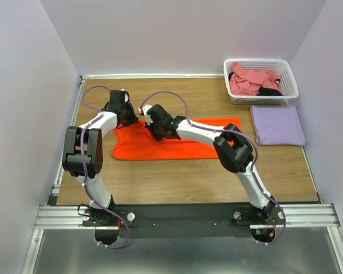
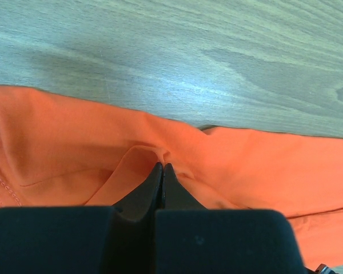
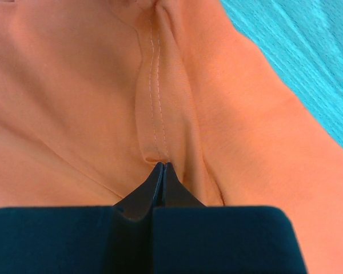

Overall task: Fold and stack the t-shirts
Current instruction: Fold the tshirt

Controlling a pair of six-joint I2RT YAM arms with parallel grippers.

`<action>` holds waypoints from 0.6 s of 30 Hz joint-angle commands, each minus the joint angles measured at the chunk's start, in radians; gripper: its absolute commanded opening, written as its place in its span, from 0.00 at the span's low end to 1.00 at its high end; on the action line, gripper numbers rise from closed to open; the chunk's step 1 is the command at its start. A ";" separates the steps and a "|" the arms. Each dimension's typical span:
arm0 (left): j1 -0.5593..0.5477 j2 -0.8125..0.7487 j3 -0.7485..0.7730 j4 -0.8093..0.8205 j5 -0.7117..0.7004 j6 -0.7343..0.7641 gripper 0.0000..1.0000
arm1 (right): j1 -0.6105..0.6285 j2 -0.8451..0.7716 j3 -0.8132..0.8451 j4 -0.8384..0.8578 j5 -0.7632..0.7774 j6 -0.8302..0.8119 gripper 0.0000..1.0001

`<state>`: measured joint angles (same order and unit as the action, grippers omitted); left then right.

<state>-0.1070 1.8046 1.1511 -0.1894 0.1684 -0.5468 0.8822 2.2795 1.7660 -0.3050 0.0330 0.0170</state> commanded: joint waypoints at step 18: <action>-0.002 -0.099 0.013 -0.130 0.026 -0.016 0.00 | 0.004 -0.170 -0.091 -0.008 -0.016 -0.051 0.00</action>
<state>-0.1070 1.7790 1.1805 -0.2901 0.1745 -0.5537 0.8822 2.1468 1.7145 -0.3042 0.0433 -0.0204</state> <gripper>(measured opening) 0.008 0.006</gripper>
